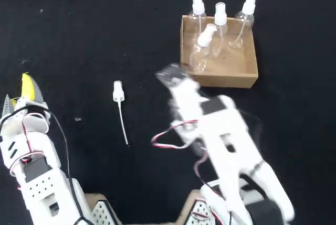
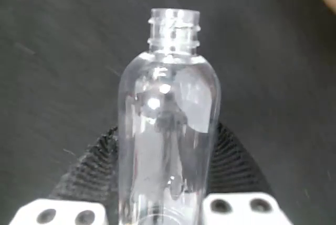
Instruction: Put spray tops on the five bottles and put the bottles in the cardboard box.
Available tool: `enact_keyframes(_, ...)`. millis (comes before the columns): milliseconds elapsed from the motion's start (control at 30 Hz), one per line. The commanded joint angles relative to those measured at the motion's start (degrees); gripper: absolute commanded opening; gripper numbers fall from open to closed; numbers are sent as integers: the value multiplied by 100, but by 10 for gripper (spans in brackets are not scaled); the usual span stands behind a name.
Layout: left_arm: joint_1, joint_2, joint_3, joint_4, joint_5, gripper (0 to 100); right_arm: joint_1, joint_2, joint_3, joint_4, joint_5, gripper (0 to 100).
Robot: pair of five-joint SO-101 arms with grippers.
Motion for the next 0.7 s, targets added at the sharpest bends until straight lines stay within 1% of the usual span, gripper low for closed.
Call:
enact_keyframes(0, 418, -62, 66, -149, 9, 241, 1486, -514, 391, 62, 1064, 96)
enact_keyframes(100, 760, -62, 127, -114, -123, 241, 2585, -497, 488, 35, 1916, 96)
enact_keyframes(200, 1358, -44, 251, -114, -695, 241, 3789, -382, 356, 26, 2611, 96)
enact_keyframes(267, 1789, -62, 347, -114, -1011, 241, 4527, -224, 110, 18, 2936, 96)
enact_keyframes(333, 2141, -62, 409, -114, -1160, 241, 5108, 13, -180, 9, 3165, 96)
enact_keyframes(400, 2457, -18, 444, -105, -1196, 241, 5451, 347, -479, -9, 3279, 96)
enact_keyframes(467, 2774, -62, 585, -114, -1213, 241, 5644, 778, -734, -176, 3262, 105)
enact_keyframes(567, 3196, -62, 725, -141, -1231, 241, 5811, 1560, -1086, -352, 3068, 186)
enact_keyframes(667, 3310, -62, 734, -123, -1284, 241, 5846, 2290, -1552, -193, 2998, 267)
